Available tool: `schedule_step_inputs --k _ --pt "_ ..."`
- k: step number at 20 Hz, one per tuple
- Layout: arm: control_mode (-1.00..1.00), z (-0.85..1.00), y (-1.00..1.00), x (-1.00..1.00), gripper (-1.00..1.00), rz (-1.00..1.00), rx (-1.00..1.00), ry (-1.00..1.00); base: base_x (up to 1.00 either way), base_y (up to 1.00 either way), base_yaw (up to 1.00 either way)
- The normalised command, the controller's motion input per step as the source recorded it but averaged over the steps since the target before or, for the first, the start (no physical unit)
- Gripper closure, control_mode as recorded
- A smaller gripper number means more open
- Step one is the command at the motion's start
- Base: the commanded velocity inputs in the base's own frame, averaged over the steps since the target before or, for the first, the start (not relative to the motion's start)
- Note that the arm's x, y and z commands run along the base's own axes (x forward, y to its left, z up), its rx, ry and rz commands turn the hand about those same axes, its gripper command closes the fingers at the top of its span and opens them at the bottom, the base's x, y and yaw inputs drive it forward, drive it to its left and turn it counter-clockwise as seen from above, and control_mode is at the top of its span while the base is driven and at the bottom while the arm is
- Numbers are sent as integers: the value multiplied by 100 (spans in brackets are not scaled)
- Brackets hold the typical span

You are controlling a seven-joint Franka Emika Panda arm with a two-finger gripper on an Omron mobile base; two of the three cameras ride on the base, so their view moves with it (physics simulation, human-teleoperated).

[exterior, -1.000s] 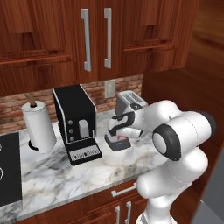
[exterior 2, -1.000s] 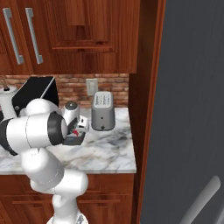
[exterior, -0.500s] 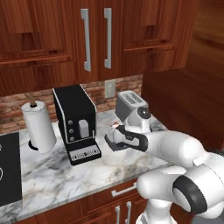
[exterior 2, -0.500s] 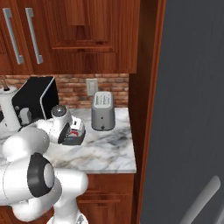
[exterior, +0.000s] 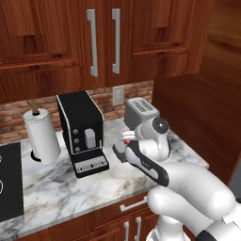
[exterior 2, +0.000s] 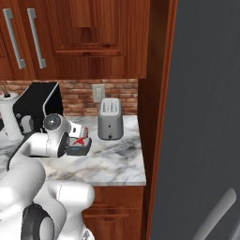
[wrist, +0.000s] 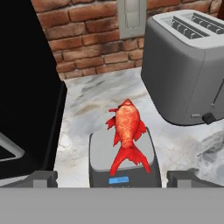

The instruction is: Take the fish from the fridge and place it on the digital scale on the counter by the fridge. Wait a few seconds for a reading, then move it to the plate on the dining counter.

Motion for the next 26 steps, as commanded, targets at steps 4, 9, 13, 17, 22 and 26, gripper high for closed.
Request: schedule_step_inputs --k 4,9,13,17,22,26 --pt "-100 0 0 0 -100 0 0 0 0 0 0" --pt "-100 0 0 0 -100 0 0 0 0 0 0" --pt "-100 0 0 0 -100 0 0 0 0 0 0" --pt "-100 0 0 0 -100 0 0 0 0 0 0" --pt "-100 0 0 0 -100 0 0 0 0 0 0" --pt "-100 0 0 0 -100 0 0 0 0 0 0"
